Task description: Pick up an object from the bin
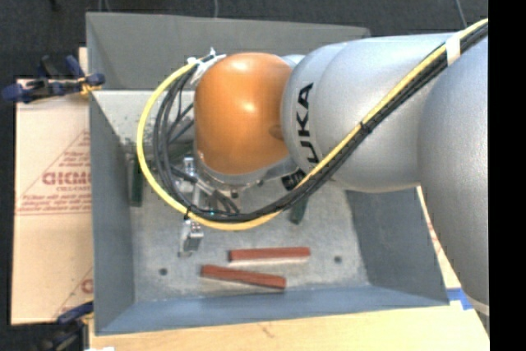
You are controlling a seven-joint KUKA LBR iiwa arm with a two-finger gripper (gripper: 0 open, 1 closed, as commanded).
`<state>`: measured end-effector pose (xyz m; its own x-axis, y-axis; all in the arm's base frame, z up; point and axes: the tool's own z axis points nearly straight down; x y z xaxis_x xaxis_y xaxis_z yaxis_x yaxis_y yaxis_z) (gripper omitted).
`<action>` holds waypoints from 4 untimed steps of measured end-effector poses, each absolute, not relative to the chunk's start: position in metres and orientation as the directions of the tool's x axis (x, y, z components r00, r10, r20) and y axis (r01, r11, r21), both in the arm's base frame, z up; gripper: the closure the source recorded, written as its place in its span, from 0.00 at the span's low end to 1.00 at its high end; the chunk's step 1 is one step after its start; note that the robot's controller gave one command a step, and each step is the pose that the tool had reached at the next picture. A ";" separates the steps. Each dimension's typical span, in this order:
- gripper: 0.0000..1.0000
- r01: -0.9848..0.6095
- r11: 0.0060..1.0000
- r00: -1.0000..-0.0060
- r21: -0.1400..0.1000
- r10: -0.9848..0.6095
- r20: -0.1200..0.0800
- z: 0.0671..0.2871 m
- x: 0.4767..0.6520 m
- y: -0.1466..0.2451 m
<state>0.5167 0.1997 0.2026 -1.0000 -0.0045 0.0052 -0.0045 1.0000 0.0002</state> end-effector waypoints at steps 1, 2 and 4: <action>0.00 -0.001 1.000 -1.000 0.002 -0.001 -0.002 0.207 0.518 0.199; 0.00 -0.107 0.994 -0.994 0.003 -0.107 -0.010 0.185 0.513 0.185; 1.00 -0.121 0.993 -0.993 0.003 -0.121 -0.015 0.094 0.498 0.116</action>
Offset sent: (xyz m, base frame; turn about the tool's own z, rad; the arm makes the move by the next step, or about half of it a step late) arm -0.0286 -0.0683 -0.1015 -0.4252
